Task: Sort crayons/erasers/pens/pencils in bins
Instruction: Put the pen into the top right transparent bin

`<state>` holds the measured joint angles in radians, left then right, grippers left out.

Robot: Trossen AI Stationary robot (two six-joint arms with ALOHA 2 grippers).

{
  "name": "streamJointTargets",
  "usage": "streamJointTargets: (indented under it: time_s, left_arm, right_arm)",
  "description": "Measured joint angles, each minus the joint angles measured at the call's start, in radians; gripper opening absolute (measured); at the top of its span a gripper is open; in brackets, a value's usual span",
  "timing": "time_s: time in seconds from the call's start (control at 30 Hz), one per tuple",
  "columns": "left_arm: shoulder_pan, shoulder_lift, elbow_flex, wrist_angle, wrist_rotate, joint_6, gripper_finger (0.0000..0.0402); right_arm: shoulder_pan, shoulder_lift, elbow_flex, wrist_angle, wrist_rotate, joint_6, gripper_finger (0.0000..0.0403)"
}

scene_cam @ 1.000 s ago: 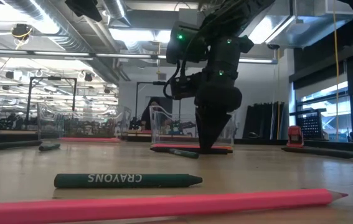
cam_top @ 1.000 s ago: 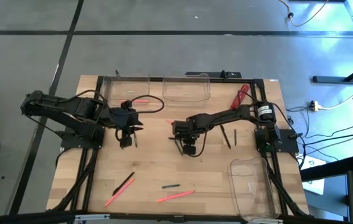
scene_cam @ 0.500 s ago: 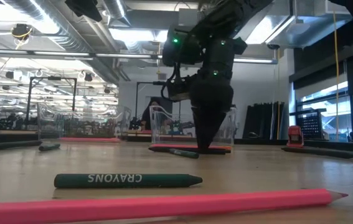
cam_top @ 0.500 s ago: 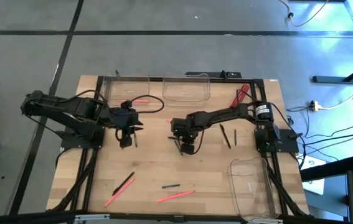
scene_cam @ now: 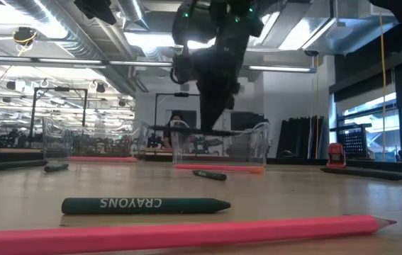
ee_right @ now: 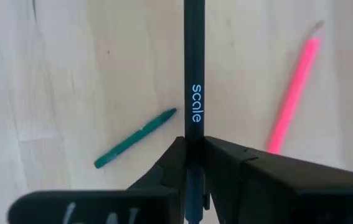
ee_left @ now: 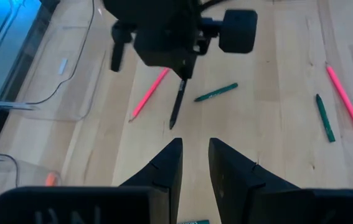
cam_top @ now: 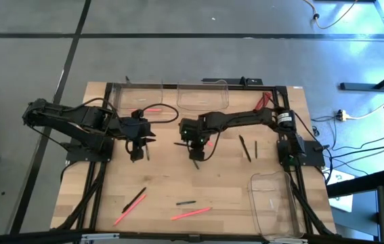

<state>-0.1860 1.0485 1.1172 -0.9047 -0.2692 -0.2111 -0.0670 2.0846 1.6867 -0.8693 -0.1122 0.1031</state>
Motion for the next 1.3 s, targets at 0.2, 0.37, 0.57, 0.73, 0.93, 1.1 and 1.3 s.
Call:
streamJointTargets:
  time_s: [0.2, 0.37, 0.57, 0.73, 0.93, 1.1, 1.3]
  left_arm:
    - [0.000, 0.000, 0.000, 0.000, -0.081, -0.022, 0.0071]
    - [0.000, 0.000, 0.000, 0.000, -0.087, -0.024, 0.0071]
    - [0.001, 0.000, 0.000, 0.000, -0.192, -0.057, 0.0071]
    - [0.029, 0.000, 0.000, 0.000, -0.292, -0.102, 0.0071]
    - [0.087, 0.000, 0.000, 0.033, -0.297, -0.102, 0.0071]
    - [0.122, 0.000, 0.000, 0.040, -0.296, -0.101, 0.0071]
    - [0.157, 0.000, 0.000, 0.042, -0.296, -0.101, 0.0071]
  right_arm:
    - [-0.075, -0.001, 0.142, -0.158, 0.006, -0.097, 0.0048]
    - [-0.146, -0.003, 0.271, -0.281, 0.028, -0.189, 0.0048]
    - [-0.245, -0.003, 0.369, -0.346, 0.088, -0.296, 0.0048]
    - [-0.337, -0.004, 0.338, -0.307, 0.092, -0.374, 0.0048]
    - [-0.435, -0.004, 0.212, -0.194, 0.065, -0.438, 0.0048]
    - [-0.483, -0.004, 0.108, -0.113, 0.060, -0.461, 0.0048]
    - [-0.503, -0.004, -0.001, -0.003, 0.057, -0.497, 0.0048]
